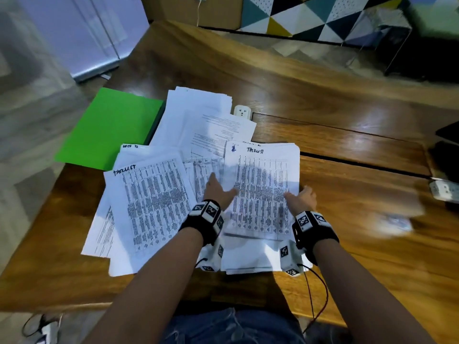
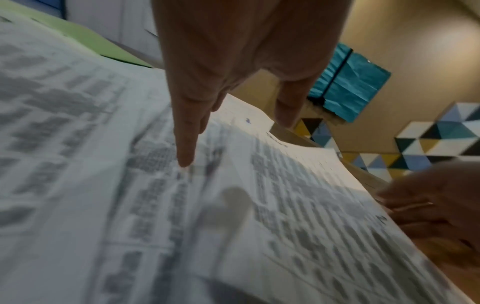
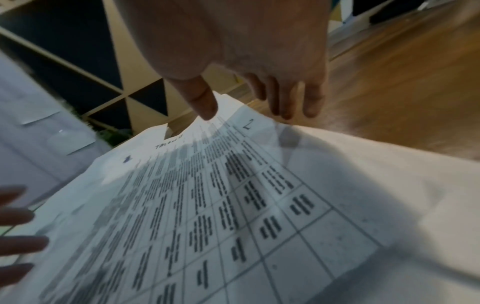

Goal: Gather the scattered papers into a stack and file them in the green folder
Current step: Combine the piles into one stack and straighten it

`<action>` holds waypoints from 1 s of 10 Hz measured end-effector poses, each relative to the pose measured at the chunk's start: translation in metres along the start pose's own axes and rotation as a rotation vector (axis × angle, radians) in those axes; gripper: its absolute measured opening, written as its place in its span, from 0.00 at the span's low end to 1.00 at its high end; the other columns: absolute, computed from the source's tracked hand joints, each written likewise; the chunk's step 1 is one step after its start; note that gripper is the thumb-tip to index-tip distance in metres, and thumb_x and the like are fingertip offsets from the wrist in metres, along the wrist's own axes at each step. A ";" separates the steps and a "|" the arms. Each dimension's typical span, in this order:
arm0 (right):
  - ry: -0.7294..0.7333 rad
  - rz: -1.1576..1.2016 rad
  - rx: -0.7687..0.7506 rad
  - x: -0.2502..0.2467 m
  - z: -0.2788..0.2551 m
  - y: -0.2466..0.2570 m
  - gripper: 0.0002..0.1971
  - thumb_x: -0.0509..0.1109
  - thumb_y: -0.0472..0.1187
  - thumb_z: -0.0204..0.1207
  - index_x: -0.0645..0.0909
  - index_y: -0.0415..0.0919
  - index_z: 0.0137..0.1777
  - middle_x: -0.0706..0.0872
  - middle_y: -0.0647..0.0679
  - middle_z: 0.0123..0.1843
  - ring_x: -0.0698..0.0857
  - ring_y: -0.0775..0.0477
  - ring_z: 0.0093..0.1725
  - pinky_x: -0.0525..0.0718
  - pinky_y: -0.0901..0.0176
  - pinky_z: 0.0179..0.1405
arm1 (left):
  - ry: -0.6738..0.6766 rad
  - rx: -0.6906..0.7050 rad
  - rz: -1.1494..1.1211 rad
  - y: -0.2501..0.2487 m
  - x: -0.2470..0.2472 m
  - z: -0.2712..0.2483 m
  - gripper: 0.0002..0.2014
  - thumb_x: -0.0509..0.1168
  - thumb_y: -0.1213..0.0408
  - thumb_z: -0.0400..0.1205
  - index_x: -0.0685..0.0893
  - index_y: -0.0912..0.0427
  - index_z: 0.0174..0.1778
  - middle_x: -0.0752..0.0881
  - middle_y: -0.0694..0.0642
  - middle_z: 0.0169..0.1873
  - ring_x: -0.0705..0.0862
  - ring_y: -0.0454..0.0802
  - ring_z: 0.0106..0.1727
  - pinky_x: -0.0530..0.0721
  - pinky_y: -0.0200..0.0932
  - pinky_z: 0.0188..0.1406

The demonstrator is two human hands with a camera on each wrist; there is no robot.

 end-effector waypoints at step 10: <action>0.571 -0.950 -0.832 0.171 -0.109 0.073 0.50 0.66 0.59 0.75 0.38 0.41 0.84 0.35 0.46 0.86 0.37 0.47 0.85 0.43 0.43 0.84 | -0.205 -0.530 -0.150 0.175 -0.195 -0.016 0.36 0.80 0.53 0.66 0.79 0.70 0.65 0.82 0.67 0.63 0.82 0.63 0.54 0.80 0.51 0.52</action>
Point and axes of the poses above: each hand's wrist, its own z-axis towards the middle knuckle, its own x-axis out of the palm, y = z × x, the point moved 7 cm from there along z, towards the middle knuckle
